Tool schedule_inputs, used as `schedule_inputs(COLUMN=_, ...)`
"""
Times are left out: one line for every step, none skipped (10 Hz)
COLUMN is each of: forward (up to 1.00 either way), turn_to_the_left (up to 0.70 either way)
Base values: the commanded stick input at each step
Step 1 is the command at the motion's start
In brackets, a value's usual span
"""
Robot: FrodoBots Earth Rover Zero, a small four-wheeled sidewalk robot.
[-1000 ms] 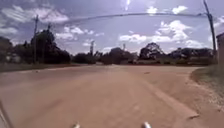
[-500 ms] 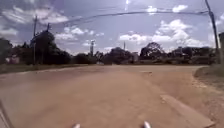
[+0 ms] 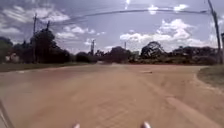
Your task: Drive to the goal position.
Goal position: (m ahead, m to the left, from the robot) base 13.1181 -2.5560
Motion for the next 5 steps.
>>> schedule_inputs(forward=0.50, turn_to_the_left=0.00)
schedule_inputs(forward=0.50, turn_to_the_left=0.00)
schedule_inputs(forward=0.50, turn_to_the_left=0.00)
schedule_inputs(forward=0.50, turn_to_the_left=0.00)
schedule_inputs(forward=0.50, turn_to_the_left=0.00)
